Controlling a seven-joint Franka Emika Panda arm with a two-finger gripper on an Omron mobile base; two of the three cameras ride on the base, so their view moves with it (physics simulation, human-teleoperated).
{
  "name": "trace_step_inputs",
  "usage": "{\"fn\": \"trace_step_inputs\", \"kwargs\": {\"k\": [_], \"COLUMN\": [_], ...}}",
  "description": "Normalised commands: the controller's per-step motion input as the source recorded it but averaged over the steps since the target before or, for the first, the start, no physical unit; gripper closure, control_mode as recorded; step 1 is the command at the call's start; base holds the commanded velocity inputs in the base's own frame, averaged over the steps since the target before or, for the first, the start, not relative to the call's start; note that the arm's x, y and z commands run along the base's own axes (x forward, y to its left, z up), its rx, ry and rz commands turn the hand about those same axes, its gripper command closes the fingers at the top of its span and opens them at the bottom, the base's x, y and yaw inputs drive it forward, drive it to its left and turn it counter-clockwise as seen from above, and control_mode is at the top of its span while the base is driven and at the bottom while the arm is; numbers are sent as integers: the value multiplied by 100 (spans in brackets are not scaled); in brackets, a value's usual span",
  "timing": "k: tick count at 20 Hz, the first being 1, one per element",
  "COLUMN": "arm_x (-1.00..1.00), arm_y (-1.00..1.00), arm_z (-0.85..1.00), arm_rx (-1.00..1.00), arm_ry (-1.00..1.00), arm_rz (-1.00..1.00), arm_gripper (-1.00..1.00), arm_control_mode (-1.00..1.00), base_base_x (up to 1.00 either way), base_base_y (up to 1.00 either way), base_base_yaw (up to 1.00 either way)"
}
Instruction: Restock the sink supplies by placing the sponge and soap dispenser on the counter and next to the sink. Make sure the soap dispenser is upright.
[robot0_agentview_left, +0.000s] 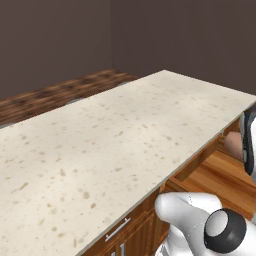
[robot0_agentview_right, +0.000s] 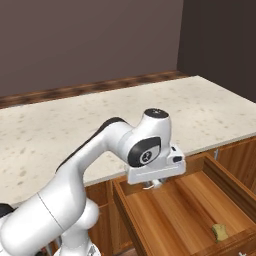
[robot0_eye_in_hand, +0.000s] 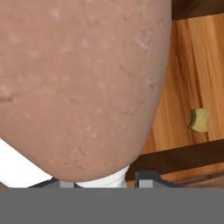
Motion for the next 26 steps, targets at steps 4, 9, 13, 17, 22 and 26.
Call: {"fn": "trace_step_inputs", "kwargs": {"k": [4,9,13,17,22,26], "arm_x": [0,0,0,0,0,0], "arm_y": [0,0,0,0,0,0], "arm_z": [0,0,0,0,0,0], "arm_rx": [0,0,0,0,0,0], "arm_ry": [0,0,0,0,0,0], "arm_rz": [0,0,0,0,0,0], "arm_gripper": [100,100,100,100,100,100], "arm_control_mode": [100,100,100,100,100,100], "base_base_x": [-45,-78,-76,-68,-58,-42], "base_base_y": [46,59,37,10,0,-2], "base_base_yaw": [-9,-38,-52,-57,-67,-75]}}
